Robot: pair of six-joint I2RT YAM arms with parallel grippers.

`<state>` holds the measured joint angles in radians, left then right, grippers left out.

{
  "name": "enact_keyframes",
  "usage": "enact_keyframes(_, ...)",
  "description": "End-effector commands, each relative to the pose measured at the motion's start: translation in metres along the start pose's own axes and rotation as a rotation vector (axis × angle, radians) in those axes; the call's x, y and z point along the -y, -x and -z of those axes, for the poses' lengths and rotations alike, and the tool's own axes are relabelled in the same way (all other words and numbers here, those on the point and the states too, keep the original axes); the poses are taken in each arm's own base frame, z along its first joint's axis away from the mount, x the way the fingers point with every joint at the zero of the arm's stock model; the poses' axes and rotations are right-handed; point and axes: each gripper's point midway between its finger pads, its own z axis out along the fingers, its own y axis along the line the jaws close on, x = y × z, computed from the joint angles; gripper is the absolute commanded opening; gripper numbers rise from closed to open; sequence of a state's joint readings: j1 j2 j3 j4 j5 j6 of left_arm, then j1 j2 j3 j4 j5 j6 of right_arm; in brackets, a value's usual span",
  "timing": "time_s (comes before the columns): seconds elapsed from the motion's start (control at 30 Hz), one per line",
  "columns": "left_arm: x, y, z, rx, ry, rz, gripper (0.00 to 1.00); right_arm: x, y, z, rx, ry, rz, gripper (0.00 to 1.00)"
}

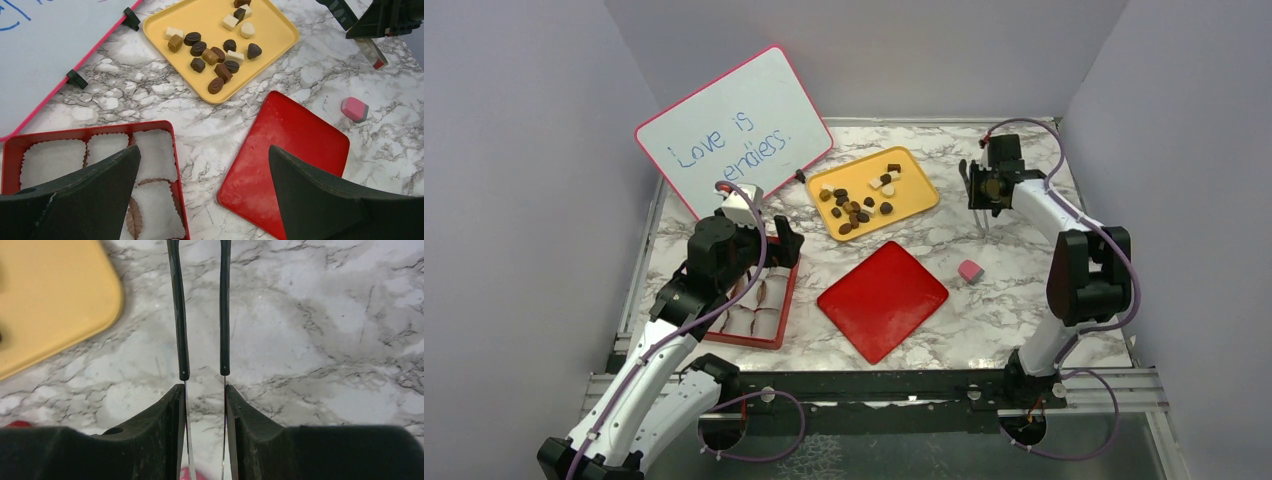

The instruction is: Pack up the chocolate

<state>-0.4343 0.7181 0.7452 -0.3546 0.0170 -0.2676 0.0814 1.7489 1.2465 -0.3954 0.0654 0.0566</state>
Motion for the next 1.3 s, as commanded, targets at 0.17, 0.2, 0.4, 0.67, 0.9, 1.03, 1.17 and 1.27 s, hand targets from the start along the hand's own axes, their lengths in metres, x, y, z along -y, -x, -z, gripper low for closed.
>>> enact_keyframes(0.17, 0.0, 0.003, -0.008, -0.011, 0.02, 0.052, 0.99, -0.068, 0.011, 0.084, 0.05, 0.173, 0.023, 0.37)
enact_keyframes(0.2, 0.002, 0.007, -0.01, -0.01, 0.018, 0.067, 0.99, -0.083, 0.011, 0.094, 0.068, 0.234, 0.032, 0.37)
enact_keyframes(0.4, 0.027, 0.049, -0.016, 0.037, -0.051, 0.165, 0.99, -0.145, 0.005, 0.155, 0.181, 0.494, 0.108, 0.37)
enact_keyframes(0.67, 0.044, 0.127, -0.027, 0.141, -0.067, 0.164, 0.99, -0.19, -0.013, 0.196, 0.236, 0.727, 0.236, 0.36)
enact_keyframes(0.9, 0.067, 0.133, -0.05, 0.095, -0.166, 0.204, 0.99, -0.221, -0.027, 0.22, 0.263, 0.879, 0.283, 0.36)
enact_keyframes(1.03, 0.068, 0.115, -0.066, 0.032, -0.182, 0.201, 0.99, -0.233, -0.035, 0.224, 0.255, 0.925, 0.304, 0.36)
enact_keyframes(1.17, 0.062, 0.092, -0.083, -0.032, -0.162, 0.206, 0.99, -0.245, -0.045, 0.224, 0.232, 0.958, 0.333, 0.36)
enact_keyframes(1.27, 0.061, 0.076, -0.093, -0.08, -0.17, 0.202, 0.99, -0.249, -0.051, 0.217, 0.205, 0.943, 0.362, 0.36)
